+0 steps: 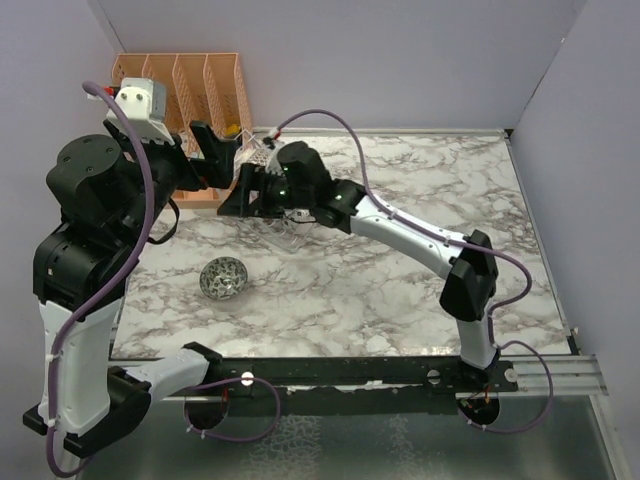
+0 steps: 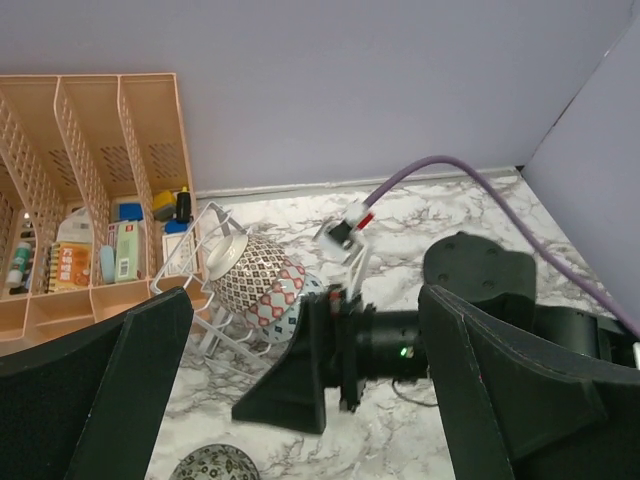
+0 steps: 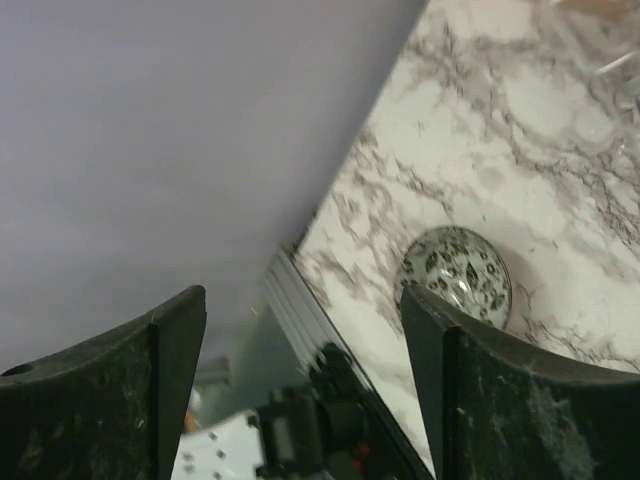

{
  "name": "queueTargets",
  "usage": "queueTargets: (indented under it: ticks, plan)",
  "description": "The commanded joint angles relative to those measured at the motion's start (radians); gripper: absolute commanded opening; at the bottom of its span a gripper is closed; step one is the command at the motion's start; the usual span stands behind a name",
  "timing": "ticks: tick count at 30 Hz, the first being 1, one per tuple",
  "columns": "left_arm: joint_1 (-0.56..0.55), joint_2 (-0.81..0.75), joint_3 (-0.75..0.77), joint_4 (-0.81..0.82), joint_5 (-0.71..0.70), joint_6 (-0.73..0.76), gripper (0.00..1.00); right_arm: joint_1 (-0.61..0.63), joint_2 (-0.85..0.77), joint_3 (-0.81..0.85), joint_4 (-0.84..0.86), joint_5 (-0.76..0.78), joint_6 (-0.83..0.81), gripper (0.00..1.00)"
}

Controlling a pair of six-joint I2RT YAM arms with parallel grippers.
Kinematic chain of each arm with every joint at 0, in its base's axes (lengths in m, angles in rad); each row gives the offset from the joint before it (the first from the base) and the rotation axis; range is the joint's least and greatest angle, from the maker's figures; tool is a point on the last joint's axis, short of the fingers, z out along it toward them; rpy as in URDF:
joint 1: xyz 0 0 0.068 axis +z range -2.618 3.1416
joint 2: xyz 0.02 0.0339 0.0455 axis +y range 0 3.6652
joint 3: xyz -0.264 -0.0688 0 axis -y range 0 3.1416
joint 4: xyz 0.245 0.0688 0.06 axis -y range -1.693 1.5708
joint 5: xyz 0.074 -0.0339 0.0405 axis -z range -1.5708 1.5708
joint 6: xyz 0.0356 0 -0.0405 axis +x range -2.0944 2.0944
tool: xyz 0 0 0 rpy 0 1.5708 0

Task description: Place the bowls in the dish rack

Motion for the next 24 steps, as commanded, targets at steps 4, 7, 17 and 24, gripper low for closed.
queueTargets:
  ticks: [4,7,17,24]
  plan:
    - [-0.003,-0.038,0.014,0.058,-0.076,-0.003,0.99,0.16,0.226,0.285,-0.4,-0.142,-0.501,0.83]
    - [-0.001,-0.051,0.007,0.073,-0.106,-0.008,0.99,0.194,0.298,0.348,-0.452,-0.165,-0.599,0.83]
    - [-0.003,-0.054,-0.022,0.088,-0.111,-0.019,0.99,0.284,0.393,0.337,-0.36,-0.068,-0.911,0.8]
    - [-0.002,-0.064,-0.086,0.108,-0.104,-0.034,0.99,0.295,0.398,0.258,-0.262,-0.038,-1.003,0.77]
